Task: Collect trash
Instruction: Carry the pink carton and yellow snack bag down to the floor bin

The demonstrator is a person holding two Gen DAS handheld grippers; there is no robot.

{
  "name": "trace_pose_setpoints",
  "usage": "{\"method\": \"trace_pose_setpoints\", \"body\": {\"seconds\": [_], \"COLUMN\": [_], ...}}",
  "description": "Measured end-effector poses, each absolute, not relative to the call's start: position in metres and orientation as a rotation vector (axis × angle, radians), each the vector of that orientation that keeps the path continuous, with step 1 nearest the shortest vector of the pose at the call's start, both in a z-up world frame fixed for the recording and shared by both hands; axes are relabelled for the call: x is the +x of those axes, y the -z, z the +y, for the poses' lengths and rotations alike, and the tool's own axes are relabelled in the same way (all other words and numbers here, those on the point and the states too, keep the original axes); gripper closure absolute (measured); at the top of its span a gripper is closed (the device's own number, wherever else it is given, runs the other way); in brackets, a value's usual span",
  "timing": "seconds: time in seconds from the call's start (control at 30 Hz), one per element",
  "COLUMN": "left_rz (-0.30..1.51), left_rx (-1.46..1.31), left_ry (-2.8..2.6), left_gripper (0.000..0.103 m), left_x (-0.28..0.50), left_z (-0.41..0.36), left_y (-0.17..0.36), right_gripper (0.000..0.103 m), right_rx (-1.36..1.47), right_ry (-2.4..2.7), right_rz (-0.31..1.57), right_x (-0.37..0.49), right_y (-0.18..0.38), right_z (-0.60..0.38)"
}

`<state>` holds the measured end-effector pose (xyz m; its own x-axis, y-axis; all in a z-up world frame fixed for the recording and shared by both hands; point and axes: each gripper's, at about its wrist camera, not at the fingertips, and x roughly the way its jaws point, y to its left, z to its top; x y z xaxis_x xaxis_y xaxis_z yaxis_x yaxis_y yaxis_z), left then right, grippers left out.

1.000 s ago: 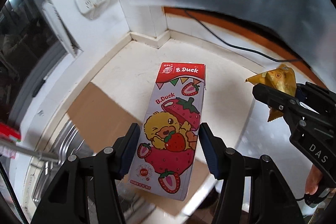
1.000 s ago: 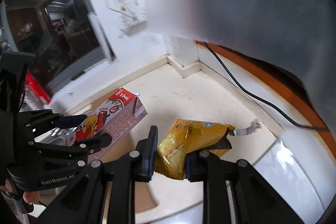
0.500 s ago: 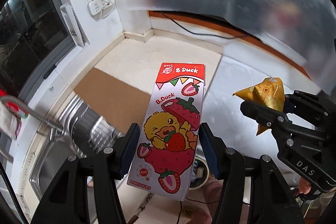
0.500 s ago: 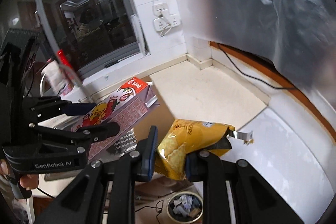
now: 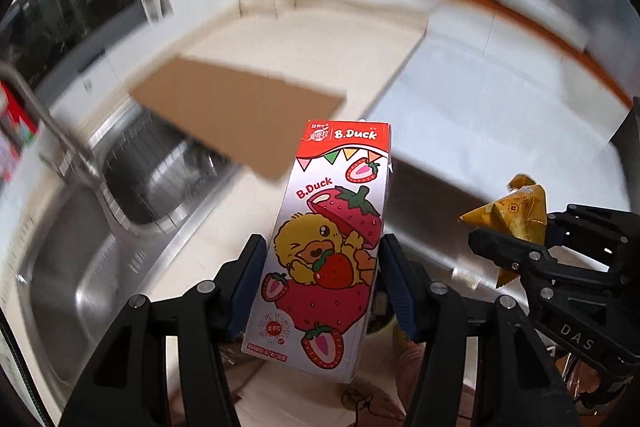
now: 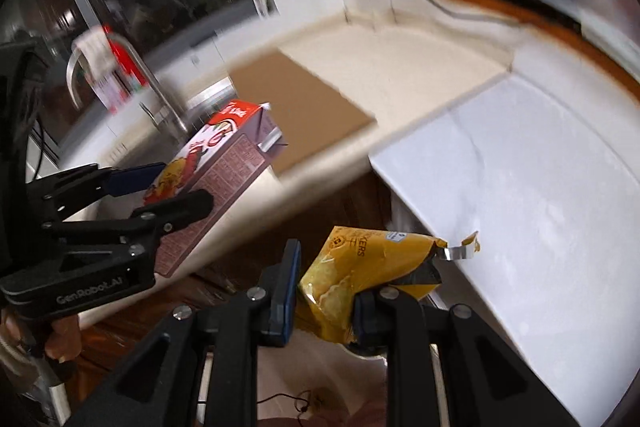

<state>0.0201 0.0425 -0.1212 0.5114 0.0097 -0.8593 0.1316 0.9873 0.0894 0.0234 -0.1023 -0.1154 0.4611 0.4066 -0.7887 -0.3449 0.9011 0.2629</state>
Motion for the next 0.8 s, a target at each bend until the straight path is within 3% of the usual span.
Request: {"method": "trace_pose_setpoints", "body": {"seconds": [0.57,0.7,0.8], "left_rz": [1.300,1.371,1.428], "left_rx": [0.060,0.004,-0.028], "left_ry": [-0.002,0.002,-0.008], "left_gripper": [0.045,0.045,0.044], "left_x": [0.028,0.035,0.041], "left_z": [0.029,0.037,0.043], "left_y": [0.461,0.520,0.546], "right_gripper": [0.079,0.076,0.063], "right_rx": [-0.050,-0.082,-0.059], "right_ry": [-0.521,-0.514,-0.503], "right_rz": [1.313,1.357,1.405], "right_x": [0.057,0.069,0.081], "right_y": [0.461,0.519,0.546], "right_z": [-0.080,-0.077,-0.077]}}
